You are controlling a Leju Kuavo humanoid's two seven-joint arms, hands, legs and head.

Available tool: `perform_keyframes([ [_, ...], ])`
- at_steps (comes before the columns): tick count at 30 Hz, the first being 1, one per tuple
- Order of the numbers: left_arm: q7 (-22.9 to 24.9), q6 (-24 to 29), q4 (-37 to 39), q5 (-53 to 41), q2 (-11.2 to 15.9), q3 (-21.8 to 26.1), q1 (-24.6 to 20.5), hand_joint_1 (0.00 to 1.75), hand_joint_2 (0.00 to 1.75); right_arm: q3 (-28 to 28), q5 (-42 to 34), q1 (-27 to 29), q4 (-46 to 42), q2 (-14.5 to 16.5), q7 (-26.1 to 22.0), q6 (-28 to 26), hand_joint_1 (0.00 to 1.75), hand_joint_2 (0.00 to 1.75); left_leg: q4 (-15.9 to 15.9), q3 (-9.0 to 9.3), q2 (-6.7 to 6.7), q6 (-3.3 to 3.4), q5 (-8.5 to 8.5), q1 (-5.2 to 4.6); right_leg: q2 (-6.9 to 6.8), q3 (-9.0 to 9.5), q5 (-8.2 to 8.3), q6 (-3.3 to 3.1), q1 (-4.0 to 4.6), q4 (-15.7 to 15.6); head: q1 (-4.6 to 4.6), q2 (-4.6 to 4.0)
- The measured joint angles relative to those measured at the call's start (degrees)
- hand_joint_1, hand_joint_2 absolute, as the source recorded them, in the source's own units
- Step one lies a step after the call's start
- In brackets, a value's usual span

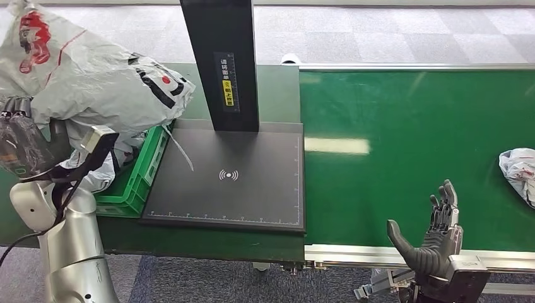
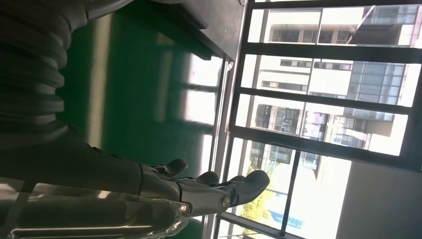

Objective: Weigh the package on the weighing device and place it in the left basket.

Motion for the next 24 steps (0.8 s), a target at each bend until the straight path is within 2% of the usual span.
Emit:
perform_keyframes([
  [4,14.18,0.00,6.49,-3.31,4.09,-1.31,-1.83,1.75,1.75,-0.27,0.67,0.93,-1.04,0.07,0.30,0.28,0.00,1.75,0.00,-0.02,0.01,-0.01,-0.01,0.00,0.01,-0.04,-0.01,0.00,0.00,0.00,0.00,0.00],
  [8,21.54,-0.41,13.34,-4.38,7.65,-4.24,-3.45,1.75,1.75,-0.64,1.43,1.35,-1.59,0.29,0.33,0.94,0.00,1.75,0.00,-0.03,0.02,-0.01,-0.01,0.00,0.01,-0.05,-0.01,0.00,0.00,0.00,0.01,0.00],
  [13,28.41,-5.88,22.08,-5.53,10.95,-9.65,-5.75,1.69,1.75,-1.10,2.20,1.31,-1.80,0.34,0.34,1.71,0.00,1.75,0.00,-0.02,0.02,-0.01,-0.01,0.00,0.02,-0.02,0.00,0.00,0.00,0.00,0.01,0.00],
  [14,29.20,-7.04,23.31,-5.56,11.38,-10.67,-6.03,1.59,1.75,-1.16,2.27,1.29,-1.81,0.33,0.34,1.84,0.00,1.75,0.01,-0.02,0.02,-0.01,-0.01,0.00,0.02,-0.03,0.00,0.00,0.00,0.00,0.01,0.00],
  [15,29.86,-8.15,24.38,-5.56,11.72,-11.56,-6.33,1.36,1.75,-1.23,2.35,1.26,-1.81,0.33,0.34,1.96,0.00,1.75,0.01,-0.02,0.02,-0.01,-0.01,0.00,0.02,-0.03,0.00,0.00,0.00,0.00,0.01,0.00],
  [16,30.43,-9.24,25.40,-5.56,12.07,-12.39,-6.60,1.10,1.75,-1.31,2.41,1.23,-1.81,0.33,0.33,2.06,0.00,1.75,0.01,-0.02,0.02,-0.01,-0.01,0.00,0.02,-0.03,0.00,0.00,0.00,0.00,0.01,0.00],
  [17,30.91,-10.23,26.32,-5.55,12.41,-13.15,-6.88,0.70,1.75,-1.39,2.45,1.21,-1.81,0.33,0.33,2.16,0.00,1.75,0.01,-0.03,0.02,-0.01,-0.01,0.00,0.02,-0.03,0.00,0.00,0.00,0.00,0.00,0.00],
  [18,31.29,-11.19,27.20,-5.52,12.74,-13.82,-7.16,0.37,1.75,-1.46,2.46,1.19,-1.81,0.33,0.32,2.28,0.00,1.75,0.01,-0.03,0.02,-0.01,-0.01,0.00,0.02,-0.03,0.00,0.00,0.00,0.00,0.01,0.00],
  [20,31.89,-12.66,28.96,-5.26,13.37,-14.99,-7.72,0.00,1.75,-1.56,2.48,1.05,-1.80,0.33,0.32,2.54,0.00,1.75,0.01,-0.04,0.02,-0.01,-0.01,0.00,0.02,-0.03,0.00,0.00,0.00,0.00,0.00,0.01],
  [24,32.30,-11.97,31.57,-2.89,14.35,-16.53,-8.50,0.00,1.75,-1.60,2.58,0.49,-1.78,0.33,0.32,2.85,0.00,1.75,0.01,-0.04,0.04,-0.01,-0.02,0.00,0.05,-0.04,0.00,0.00,0.00,0.00,0.00,0.00],
])
